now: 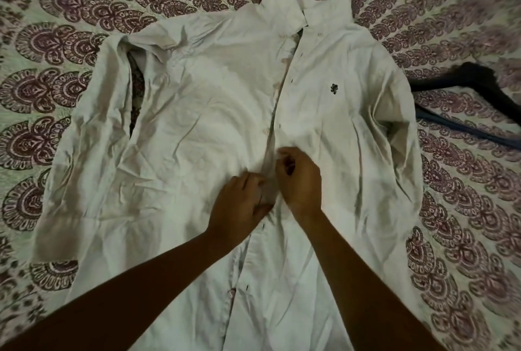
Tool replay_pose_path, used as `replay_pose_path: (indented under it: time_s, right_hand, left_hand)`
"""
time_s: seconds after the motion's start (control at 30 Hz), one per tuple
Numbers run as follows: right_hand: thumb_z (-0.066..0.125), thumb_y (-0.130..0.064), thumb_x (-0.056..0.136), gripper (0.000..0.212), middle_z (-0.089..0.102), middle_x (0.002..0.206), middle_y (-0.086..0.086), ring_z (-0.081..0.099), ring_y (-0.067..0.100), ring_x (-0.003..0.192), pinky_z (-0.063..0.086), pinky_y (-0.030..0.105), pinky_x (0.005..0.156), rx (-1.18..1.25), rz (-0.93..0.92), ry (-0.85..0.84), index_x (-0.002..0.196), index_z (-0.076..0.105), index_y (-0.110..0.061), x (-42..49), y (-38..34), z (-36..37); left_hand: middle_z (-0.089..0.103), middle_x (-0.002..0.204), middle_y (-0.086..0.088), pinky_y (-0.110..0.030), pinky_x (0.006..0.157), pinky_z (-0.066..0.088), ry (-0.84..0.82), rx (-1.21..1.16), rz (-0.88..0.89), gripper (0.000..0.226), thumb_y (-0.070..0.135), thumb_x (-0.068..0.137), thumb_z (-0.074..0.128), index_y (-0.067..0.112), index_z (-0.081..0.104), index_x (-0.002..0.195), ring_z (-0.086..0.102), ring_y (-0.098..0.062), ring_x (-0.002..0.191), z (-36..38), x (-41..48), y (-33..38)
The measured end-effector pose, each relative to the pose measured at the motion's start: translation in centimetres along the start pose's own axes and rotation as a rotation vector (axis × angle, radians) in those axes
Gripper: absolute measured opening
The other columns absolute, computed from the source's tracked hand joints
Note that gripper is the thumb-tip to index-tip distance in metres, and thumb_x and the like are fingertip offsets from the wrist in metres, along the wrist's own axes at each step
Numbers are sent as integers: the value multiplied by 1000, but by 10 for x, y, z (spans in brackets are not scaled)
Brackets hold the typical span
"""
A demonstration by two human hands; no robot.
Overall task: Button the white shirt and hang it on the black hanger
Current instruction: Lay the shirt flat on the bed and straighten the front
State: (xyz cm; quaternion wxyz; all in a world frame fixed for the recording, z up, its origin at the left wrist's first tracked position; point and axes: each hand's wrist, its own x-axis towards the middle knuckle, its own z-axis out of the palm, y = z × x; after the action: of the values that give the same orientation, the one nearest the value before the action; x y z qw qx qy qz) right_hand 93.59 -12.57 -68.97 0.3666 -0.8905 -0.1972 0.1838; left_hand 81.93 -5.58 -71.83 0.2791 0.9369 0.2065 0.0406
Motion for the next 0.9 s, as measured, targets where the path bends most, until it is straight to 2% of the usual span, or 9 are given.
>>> replay_pose_path:
  time_s: [0.1, 0.2, 0.27, 0.37, 0.53, 0.63, 0.7, 0.8, 0.9]
  right_hand:
    - [56, -15, 88, 22, 63, 92, -5, 59, 9, 77, 48, 23, 71, -25, -30, -30, 107, 64, -21, -59, 14, 4]
    - [45, -27, 88, 25, 63, 95, -1, 62, 16, 80, 48, 23, 66, -174, -139, -69, 104, 62, -19, -118, 27, 18]
    - [42, -40, 87, 37, 62, 101, 2, 63, 18, 84, 53, 25, 65, -312, -162, -80, 111, 60, -19, -153, 34, 28]
    - [44, -53, 84, 52, 61, 107, 5, 62, 20, 92, 56, 30, 72, -404, -94, -73, 119, 59, -17, -190, 38, 39]
    - [55, -22, 88, 34, 60, 110, 9, 60, 28, 97, 49, 33, 77, -272, 127, 40, 121, 57, -13, -208, 24, 45]
    - [51, -18, 88, 28, 63, 95, 11, 63, 26, 81, 42, 22, 68, -117, 106, 250, 110, 64, -7, -219, 12, 41]
    - [48, -22, 87, 34, 62, 95, 11, 62, 22, 82, 43, 18, 73, -95, 26, 174, 113, 64, -7, -228, 12, 45]
    - [48, -25, 87, 41, 57, 109, 15, 57, 30, 98, 50, 34, 85, -182, -6, -31, 125, 57, -11, -248, 19, 58]
    - [49, -33, 90, 43, 54, 111, 9, 57, 25, 98, 51, 33, 78, -190, 21, 28, 130, 52, -18, -256, 21, 62]
  left_hand:
    - [61, 110, 2, -24, 72, 49, -21, -303, -134, 36, 26, 84, 66, 15, 53, 115, 61, -14, 89, -4, -18, 6]
    - [61, 109, 3, -20, 74, 50, 37, -376, -132, 25, 16, 89, 58, 16, 54, 114, 62, -10, 90, -7, -39, 5]
    - [59, 110, 1, -17, 77, 47, 46, -318, -90, 24, 12, 89, 57, 14, 56, 113, 60, -12, 93, -10, -58, 2]
    - [58, 121, -2, -29, 93, 48, 2, -145, 51, 28, 21, 91, 49, 13, 59, 116, 54, -14, 111, -11, -96, -10]
    - [36, 147, -11, -44, 109, 25, -190, 312, 294, 55, 41, 99, 20, 7, 40, 137, 34, -27, 137, -3, -160, -39]
    - [30, 150, -11, -45, 112, 21, -229, 358, 337, 58, 45, 98, 25, 8, 36, 141, 26, -28, 140, 0, -183, -45]
    - [30, 151, -10, -44, 113, 18, -246, 359, 351, 58, 46, 98, 24, 9, 37, 141, 24, -28, 141, 0, -189, -46]
    - [30, 151, -9, -43, 114, 14, -275, 361, 362, 59, 45, 99, 17, 8, 37, 141, 22, -28, 141, -2, -199, -44]
    - [29, 151, -9, -42, 114, 13, -266, 325, 345, 60, 44, 99, 12, 9, 37, 141, 22, -27, 141, -4, -202, -43]
